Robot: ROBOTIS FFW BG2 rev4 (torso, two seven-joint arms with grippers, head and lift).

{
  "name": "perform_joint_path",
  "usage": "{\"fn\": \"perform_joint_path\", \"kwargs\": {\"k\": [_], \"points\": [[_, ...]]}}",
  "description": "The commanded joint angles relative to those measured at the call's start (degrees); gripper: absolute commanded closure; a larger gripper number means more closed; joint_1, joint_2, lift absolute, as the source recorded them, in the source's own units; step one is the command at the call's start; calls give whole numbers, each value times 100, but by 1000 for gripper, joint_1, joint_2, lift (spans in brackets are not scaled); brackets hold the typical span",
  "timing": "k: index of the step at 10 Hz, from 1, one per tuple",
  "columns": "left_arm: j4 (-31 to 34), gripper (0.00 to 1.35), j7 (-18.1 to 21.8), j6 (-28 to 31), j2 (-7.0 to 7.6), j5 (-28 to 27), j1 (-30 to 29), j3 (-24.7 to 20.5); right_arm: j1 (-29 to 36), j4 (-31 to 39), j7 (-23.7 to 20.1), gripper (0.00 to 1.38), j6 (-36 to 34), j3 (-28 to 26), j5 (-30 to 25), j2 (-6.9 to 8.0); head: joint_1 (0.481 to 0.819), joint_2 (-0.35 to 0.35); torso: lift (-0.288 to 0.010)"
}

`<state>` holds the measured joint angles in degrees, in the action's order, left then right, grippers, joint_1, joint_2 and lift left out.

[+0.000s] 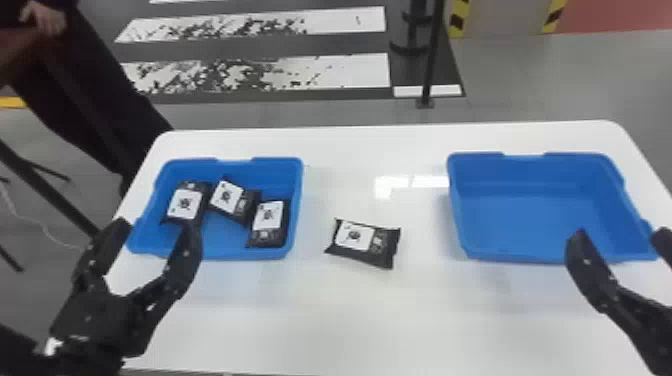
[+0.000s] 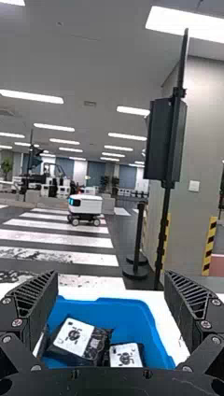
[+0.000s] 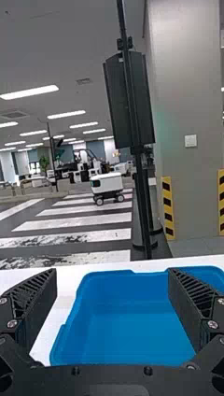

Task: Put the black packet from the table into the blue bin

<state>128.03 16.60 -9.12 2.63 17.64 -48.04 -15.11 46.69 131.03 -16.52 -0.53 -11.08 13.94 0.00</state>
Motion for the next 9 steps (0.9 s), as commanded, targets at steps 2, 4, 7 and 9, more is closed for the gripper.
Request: {"fn": "perform_joint_path", "kwargs": {"k": [2, 4, 7, 9], "points": [[-407, 190, 141, 180, 335, -142, 459, 517, -43, -32, 0, 133, -3, 0, 0, 5, 695, 48, -110], [-928, 190, 836, 630, 405, -542, 1162, 757, -113, -172, 0, 133, -3, 11, 160, 5, 695, -11, -110], [-1659, 194, 1504, 1291, 326, -1559, 2216, 1077, -197, -200, -9, 133, -3, 11, 103, 5, 695, -100, -110], [-2235, 194, 1846, 1375, 317, -2141, 2877, 1443, -240, -228, -9, 133, -3, 11, 80, 5, 695, -137, -110]]}}
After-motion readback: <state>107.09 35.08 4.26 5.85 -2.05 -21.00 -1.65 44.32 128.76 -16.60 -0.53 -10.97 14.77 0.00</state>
